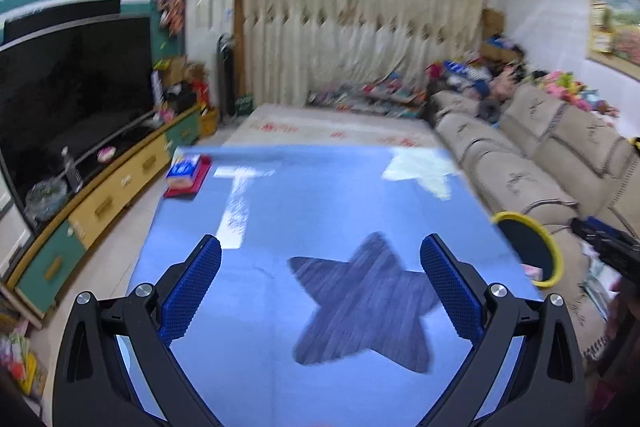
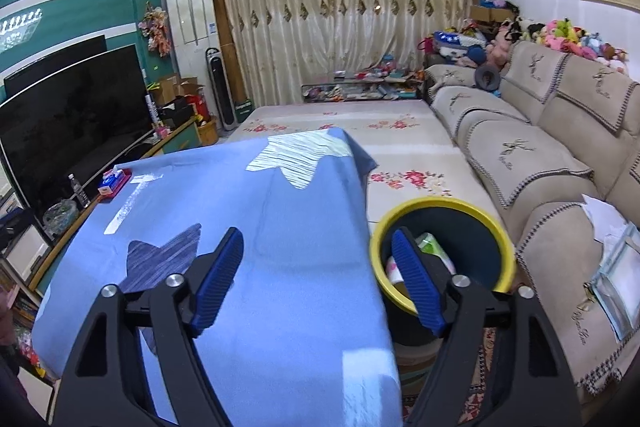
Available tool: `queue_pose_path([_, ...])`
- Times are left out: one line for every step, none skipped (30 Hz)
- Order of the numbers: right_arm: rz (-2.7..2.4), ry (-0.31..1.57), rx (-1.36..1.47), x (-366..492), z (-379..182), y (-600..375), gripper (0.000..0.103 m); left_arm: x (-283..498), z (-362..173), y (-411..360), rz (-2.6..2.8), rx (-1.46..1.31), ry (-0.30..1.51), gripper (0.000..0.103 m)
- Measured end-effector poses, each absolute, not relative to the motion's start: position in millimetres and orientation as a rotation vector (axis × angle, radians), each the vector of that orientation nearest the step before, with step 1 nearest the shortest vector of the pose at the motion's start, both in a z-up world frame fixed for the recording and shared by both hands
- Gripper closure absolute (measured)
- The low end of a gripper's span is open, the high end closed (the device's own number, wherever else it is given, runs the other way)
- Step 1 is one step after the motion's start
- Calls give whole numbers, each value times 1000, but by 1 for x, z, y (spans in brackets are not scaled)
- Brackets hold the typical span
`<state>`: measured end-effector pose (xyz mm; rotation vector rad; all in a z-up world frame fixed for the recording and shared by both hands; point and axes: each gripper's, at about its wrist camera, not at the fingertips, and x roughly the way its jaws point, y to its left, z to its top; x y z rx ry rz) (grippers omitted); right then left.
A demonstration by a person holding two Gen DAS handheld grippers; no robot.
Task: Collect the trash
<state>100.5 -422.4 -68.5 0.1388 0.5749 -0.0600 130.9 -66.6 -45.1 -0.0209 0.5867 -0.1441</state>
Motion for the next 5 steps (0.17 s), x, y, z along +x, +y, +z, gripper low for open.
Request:
queue_pose_path([-53, 590, 136, 114, -71, -419, 25, 147, -52, -62, -121, -27, 603, 5])
queue_pose_path([-38, 607, 126, 132, -75, -413, 22, 169, -62, -56, -84, -26, 624, 5])
queue_pose_path([-26, 617, 120, 145, -77, -409, 19, 190, -73, -51, -59, -18, 644, 5])
queue_pose_path([-11, 627, 111, 161, -82, -403, 18, 212, -85, -46, -42, -7, 663, 5])
queue_pose_path([5, 637, 101, 177, -87, -396, 17, 229, -96, -42, -28, 3, 680, 5])
